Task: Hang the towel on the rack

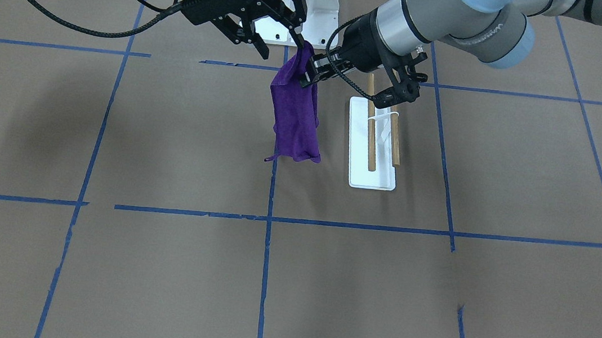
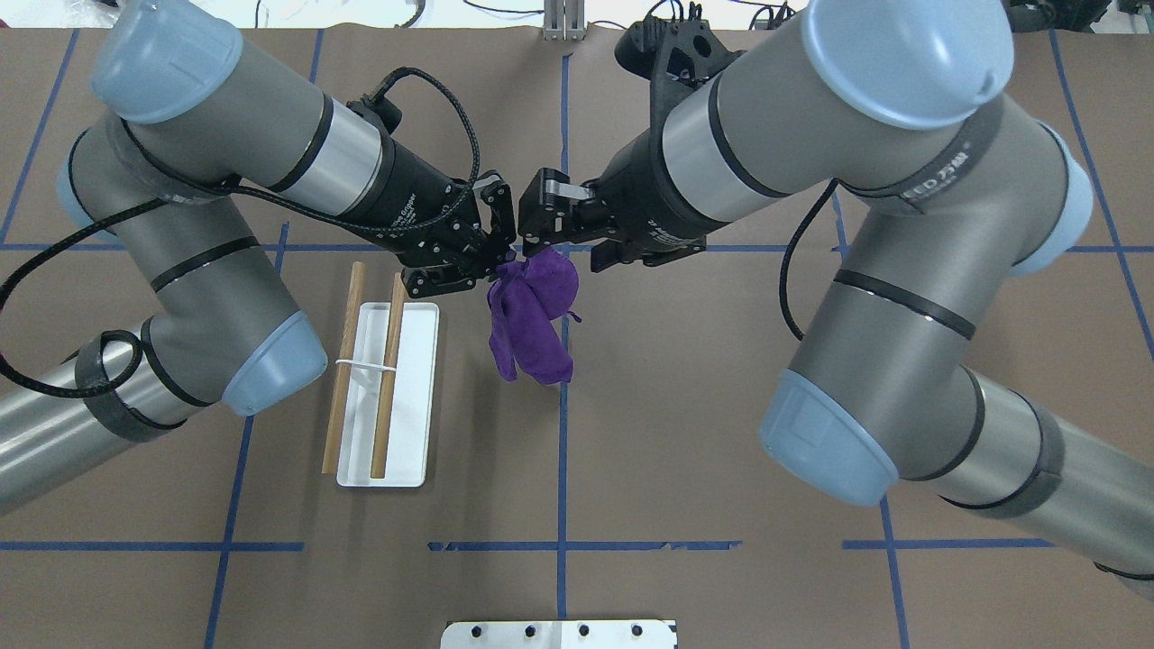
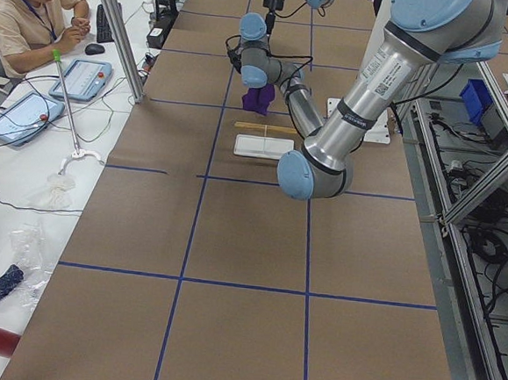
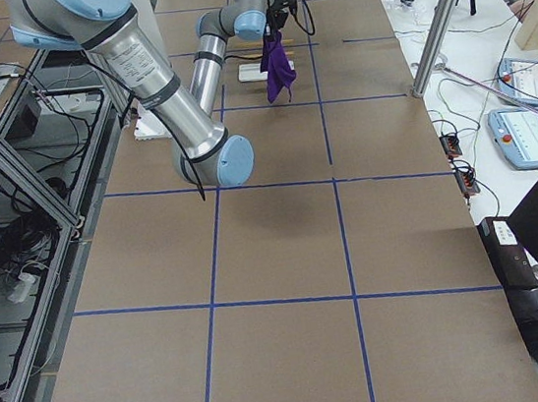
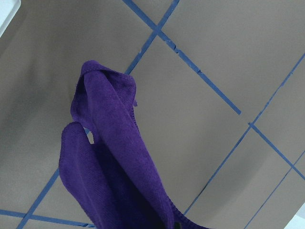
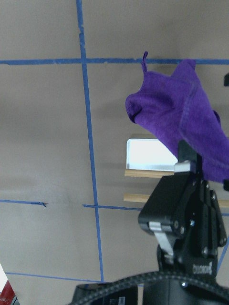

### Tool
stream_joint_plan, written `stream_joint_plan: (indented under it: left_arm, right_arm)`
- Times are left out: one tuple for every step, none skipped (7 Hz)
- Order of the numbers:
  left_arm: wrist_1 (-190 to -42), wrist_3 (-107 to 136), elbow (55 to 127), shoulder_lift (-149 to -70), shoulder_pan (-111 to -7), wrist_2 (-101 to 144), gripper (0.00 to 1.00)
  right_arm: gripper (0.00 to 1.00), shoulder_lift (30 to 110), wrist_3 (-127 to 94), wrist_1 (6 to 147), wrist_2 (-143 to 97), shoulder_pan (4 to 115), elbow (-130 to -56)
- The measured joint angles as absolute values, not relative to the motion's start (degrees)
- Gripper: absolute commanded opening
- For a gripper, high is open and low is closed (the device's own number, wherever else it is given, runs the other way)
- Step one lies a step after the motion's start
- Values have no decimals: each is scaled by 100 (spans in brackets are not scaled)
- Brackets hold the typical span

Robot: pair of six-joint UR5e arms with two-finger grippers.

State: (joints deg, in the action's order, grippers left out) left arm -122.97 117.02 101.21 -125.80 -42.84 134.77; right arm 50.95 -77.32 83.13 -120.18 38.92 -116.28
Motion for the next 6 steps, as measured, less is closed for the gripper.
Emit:
stream_joint_plan:
  left_arm:
    - [-12310,11301,10271,-12344,-4302,13485,0]
    - [-12308,10666,10476,-12027,-4325,13509,0]
    - [-12304,10091,10660,-11732,-4373,13548,0]
    - [-12301,9632,10866,-11379,-4464,13592,0]
    - [-12300,9174,11039,-10994,-4595,13658,0]
    - [-12300,8674,11108,-10647,-4763,13713,0]
  right_arm:
    - [100,5403,-7705,8301,-12087,3968,-11906]
    - [100,5651,-7683,8294,-12221,4088,-12062]
    - [100,5816,-7673,8290,-12359,4205,-12124]
    - [100,5923,-7674,8289,-12438,4276,-12145]
    - [100,5997,-7679,8288,-12467,4313,-12160]
    - [100,6051,-7681,8288,-12476,4332,-12170]
